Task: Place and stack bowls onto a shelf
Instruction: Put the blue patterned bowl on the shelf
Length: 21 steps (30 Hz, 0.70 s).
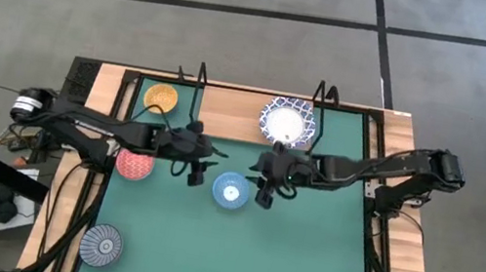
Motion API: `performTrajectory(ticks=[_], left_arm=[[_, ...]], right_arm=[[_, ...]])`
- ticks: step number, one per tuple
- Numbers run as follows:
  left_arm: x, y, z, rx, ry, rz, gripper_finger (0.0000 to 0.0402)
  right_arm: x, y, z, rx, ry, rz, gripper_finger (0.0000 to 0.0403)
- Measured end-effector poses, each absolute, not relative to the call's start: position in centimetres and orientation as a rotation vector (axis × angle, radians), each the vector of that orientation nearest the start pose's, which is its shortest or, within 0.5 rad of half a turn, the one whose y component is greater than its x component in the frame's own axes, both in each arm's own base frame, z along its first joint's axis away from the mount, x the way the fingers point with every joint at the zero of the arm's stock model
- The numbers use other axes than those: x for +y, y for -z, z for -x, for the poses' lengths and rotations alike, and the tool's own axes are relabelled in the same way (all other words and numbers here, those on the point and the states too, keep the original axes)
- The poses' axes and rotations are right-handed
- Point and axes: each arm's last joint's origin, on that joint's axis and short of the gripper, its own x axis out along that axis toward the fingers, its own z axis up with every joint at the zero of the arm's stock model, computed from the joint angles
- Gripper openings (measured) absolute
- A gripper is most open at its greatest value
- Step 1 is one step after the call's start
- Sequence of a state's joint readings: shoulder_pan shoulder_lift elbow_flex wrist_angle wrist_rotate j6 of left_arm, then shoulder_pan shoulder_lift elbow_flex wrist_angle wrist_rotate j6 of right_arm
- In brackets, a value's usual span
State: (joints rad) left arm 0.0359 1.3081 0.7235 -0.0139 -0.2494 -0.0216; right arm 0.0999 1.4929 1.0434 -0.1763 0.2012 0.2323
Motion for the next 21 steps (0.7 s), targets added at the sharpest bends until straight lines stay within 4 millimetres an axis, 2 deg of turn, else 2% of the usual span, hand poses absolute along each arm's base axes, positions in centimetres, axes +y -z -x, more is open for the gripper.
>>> performTrajectory(ticks=[6, 12, 15, 17, 21], left_arm=[[1.7, -22.5, -26.7, 0.56, -0.275, -0.067, 0.0173], [1.7, -23.0, -26.5, 0.54, -0.269, -0.091, 0.0173], [1.6, -23.0, -26.5, 0.545, -0.267, -0.095, 0.0173], [1.6, -22.9, -26.5, 0.547, -0.264, -0.096, 0.0173], [1.4, -22.8, -26.4, 0.561, -0.259, -0.099, 0.0173]], right_arm=[[2.5, -24.9, -32.1, 0.568, 0.258, -0.162, 0.0171], [2.1, -23.3, -32.6, 0.592, 0.321, -0.28, 0.0195], [2.1, -22.3, -33.7, 0.573, 0.339, -0.272, 0.0201], [2.0, -20.6, -33.8, 0.654, 0.387, -0.245, 0.0202], [2.1, -19.9, -34.9, 0.686, 0.422, -0.264, 0.02]])
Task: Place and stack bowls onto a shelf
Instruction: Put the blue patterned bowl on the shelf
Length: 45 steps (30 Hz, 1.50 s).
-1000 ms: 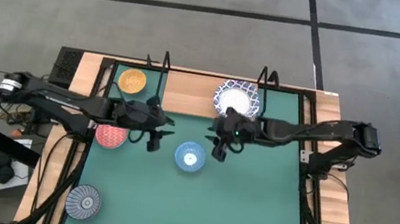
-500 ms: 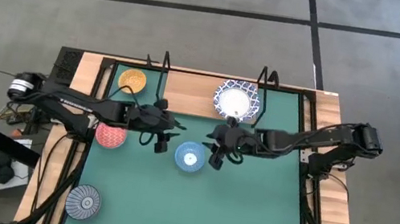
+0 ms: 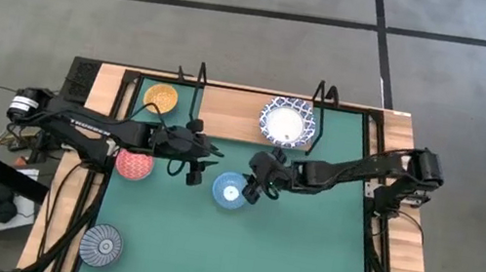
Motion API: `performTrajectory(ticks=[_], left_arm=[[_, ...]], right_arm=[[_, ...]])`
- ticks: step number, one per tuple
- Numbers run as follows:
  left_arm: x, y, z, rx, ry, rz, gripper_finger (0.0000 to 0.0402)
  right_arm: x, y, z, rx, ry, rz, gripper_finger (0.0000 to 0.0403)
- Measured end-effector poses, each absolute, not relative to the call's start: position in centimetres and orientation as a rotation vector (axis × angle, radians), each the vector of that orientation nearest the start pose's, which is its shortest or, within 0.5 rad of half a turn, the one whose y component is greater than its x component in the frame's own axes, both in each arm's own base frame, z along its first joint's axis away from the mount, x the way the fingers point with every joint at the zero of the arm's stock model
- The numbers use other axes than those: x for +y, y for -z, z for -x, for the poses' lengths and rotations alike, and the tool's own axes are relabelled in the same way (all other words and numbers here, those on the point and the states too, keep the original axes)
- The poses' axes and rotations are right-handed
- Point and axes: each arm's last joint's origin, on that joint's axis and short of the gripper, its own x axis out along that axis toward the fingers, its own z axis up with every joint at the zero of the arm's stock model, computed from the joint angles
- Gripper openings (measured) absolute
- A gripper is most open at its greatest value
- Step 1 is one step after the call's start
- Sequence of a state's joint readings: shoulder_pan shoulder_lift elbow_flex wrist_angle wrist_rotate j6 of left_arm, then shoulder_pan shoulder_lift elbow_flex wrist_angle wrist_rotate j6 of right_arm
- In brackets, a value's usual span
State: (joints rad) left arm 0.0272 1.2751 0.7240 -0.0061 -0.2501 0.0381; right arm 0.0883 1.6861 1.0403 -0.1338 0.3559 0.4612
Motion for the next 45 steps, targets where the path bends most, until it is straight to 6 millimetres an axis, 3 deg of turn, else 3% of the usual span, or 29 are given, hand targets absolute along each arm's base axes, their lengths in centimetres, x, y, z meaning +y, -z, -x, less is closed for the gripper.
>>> performTrajectory(ticks=[6, 19, 23, 33, 45], left_arm=[[1.4, -22.5, -26.3, 0.594, -0.256, -0.103, 0.0173], [1.4, -22.4, -26.2, 0.611, -0.28, -0.087, 0.0173], [1.4, -22.4, -26.2, 0.607, -0.282, -0.081, 0.0173], [1.4, -22.4, -26.3, 0.59, -0.276, -0.014, 0.0173], [0.9, -23.0, -26.7, 0.523, -0.187, 0.002, 0.0173]], right_arm=[[2.3, -18.2, -36.3, 0.771, 0.452, -0.29, 0.0195], [2.4, -15.7, -36.8, 0.882, 0.45, -0.35, 0.0192], [2.4, -15.1, -36.9, 0.892, 0.443, -0.354, 0.0175], [2.3, -16.1, -37.2, 0.838, 0.461, -0.25, 0.0036], [4.0, -19.9, -38.7, 0.712, 0.631, 0.212, 0.0043]])
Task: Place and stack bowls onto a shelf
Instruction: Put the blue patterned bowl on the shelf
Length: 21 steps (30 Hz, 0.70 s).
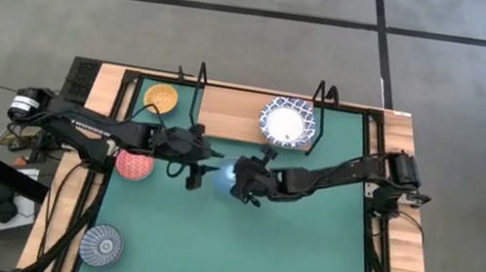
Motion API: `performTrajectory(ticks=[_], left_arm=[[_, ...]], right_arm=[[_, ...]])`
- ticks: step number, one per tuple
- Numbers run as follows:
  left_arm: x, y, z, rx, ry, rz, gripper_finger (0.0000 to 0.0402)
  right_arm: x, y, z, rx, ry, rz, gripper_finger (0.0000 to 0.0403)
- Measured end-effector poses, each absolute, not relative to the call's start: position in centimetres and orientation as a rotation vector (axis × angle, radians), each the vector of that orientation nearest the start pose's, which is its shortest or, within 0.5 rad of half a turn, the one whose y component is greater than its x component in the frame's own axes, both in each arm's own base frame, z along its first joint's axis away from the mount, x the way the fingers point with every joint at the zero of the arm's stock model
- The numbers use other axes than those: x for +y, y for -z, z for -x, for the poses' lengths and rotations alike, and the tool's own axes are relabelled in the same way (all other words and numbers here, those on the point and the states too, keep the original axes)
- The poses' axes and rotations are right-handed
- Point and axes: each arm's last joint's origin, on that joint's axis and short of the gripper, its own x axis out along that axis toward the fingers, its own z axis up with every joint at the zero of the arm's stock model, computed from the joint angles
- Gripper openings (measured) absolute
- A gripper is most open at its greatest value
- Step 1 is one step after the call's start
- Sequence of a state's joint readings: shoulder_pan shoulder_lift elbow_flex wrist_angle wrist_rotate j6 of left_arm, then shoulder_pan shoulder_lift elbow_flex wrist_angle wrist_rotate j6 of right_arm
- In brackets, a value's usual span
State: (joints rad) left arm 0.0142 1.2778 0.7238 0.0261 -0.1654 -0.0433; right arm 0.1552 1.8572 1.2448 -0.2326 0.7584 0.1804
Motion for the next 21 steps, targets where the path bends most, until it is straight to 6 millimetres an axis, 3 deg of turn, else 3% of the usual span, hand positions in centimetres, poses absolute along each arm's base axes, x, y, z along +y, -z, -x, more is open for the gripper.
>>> performTrajectory(ticks=[11, 21], left_arm=[[1.0, -23.3, -26.7, 0.498, -0.363, -0.101, 0.0166], [1.1, -23.6, -26.8, 0.468, -0.362, -0.158, 0.0036]], right_arm=[[6.1, -22.7, -39.6, 0.67, 0.641, 0.501, 0.0045], [6.4, -23.1, -39.8, 0.647, 0.643, 0.555, 0.0047]])
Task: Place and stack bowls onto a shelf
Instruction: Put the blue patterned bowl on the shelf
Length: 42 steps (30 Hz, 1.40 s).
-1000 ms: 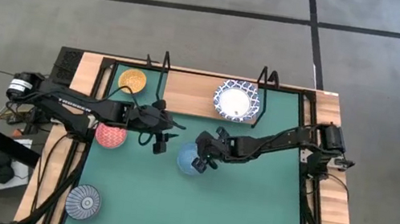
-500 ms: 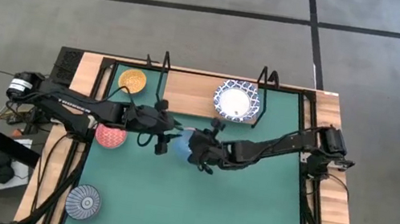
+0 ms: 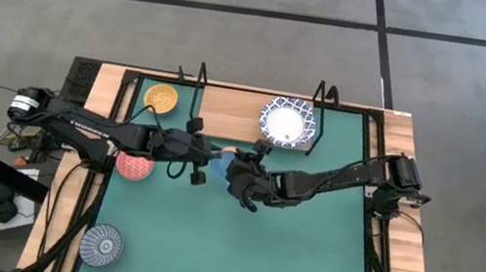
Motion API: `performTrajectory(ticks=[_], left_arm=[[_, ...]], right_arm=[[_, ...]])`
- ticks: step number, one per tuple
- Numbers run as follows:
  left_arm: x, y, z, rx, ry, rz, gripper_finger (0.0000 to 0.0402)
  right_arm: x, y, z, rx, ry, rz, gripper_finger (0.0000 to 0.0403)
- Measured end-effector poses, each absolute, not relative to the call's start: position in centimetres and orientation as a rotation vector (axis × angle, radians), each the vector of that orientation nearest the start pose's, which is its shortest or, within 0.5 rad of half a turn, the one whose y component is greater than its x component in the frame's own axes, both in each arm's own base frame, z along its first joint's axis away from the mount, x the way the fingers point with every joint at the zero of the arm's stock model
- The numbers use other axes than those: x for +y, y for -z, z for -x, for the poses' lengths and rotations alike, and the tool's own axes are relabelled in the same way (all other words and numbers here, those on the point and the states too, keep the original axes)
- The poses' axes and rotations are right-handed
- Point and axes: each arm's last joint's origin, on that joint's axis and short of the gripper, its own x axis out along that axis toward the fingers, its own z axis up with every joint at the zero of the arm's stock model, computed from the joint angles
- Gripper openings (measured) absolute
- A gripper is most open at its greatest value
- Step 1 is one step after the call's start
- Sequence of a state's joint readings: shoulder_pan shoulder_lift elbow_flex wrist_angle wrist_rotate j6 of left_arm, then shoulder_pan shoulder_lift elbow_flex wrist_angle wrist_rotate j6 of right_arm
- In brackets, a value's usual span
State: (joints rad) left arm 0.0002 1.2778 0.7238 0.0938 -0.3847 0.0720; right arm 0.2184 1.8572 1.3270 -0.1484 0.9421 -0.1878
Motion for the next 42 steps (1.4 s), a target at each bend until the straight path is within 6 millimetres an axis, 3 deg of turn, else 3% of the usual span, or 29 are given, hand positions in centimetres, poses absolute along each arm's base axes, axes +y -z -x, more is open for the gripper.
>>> performTrajectory(ticks=[4, 9, 19, 24, 33, 42], left_arm=[[1.1, -23.8, -26.9, 0.459, -0.365, -0.184, 0.0006], [1.4, -23.8, -26.9, 0.455, -0.371, -0.199, 0.0009], [1.4, -24.7, -27.3, 0.363, -0.356, -0.244, 0.0114], [1.4, -24.5, -27.2, 0.4, -0.339, -0.278, 0.0136], [1.4, -23.9, -27.0, 0.457, -0.347, -0.238, 0.0137], [1.4, -23.9, -26.9, 0.455, -0.353, -0.212, 0.0137]], right_arm=[[6.8, -23.3, -39.9, 0.633, 0.633, 0.573, 0.0047], [7.4, -24.6, -40.2, 0.615, 0.614, 0.595, 0.0047], [7.7, -25.2, -40.6, 0.577, 0.556, 0.6, 0.0025], [7.9, -24.8, -40.2, 0.612, 0.564, 0.597, 0.0023], [6.6, -22.2, -37.5, 0.849, 0.641, 0.307, 0.0103], [5.0, -24.2, -33.1, 0.962, 0.847, -0.031, 0.0133]])
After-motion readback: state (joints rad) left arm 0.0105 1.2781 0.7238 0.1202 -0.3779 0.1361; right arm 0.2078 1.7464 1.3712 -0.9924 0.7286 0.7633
